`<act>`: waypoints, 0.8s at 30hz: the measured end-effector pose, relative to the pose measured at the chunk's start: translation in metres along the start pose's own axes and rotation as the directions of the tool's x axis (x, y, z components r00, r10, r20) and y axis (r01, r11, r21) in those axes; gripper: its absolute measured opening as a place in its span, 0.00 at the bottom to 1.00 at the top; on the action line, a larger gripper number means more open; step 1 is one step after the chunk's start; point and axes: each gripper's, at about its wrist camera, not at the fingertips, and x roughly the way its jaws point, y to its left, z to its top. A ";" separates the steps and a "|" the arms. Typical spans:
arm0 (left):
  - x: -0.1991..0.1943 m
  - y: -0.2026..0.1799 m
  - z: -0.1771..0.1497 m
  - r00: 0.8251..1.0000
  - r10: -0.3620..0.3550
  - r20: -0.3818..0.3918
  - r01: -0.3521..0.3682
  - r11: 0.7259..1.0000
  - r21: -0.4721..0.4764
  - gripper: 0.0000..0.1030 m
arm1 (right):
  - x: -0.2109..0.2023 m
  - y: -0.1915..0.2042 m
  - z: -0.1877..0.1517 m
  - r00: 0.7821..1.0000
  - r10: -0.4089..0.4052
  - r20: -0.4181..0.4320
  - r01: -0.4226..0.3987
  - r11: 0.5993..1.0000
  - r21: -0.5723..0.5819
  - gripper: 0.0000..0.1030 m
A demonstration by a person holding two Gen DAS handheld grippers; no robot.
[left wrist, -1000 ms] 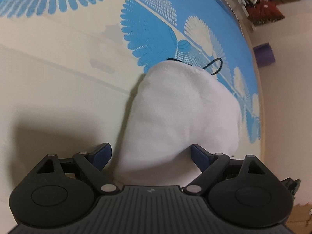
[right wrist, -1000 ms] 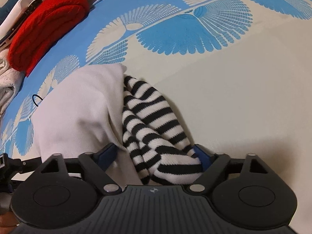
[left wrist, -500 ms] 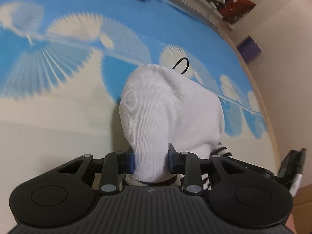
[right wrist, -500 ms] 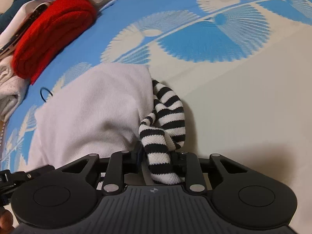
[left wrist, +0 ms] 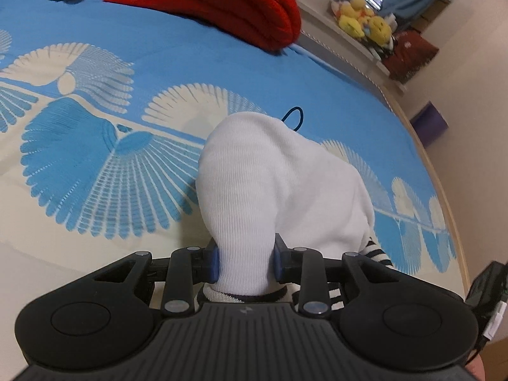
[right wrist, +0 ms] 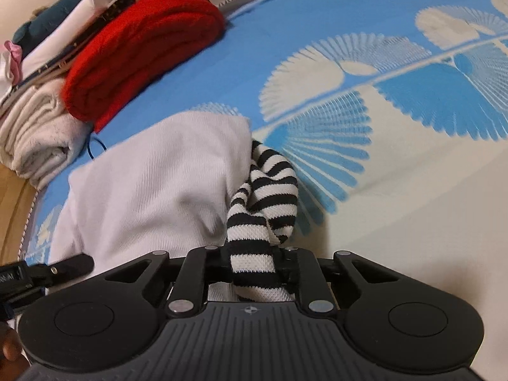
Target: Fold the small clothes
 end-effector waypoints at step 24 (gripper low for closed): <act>-0.026 0.019 0.021 0.989 0.098 0.111 -0.088 0.992 -0.089 0.60 | 0.014 -0.002 0.020 0.994 -0.104 0.024 0.103 0.994 0.035 0.20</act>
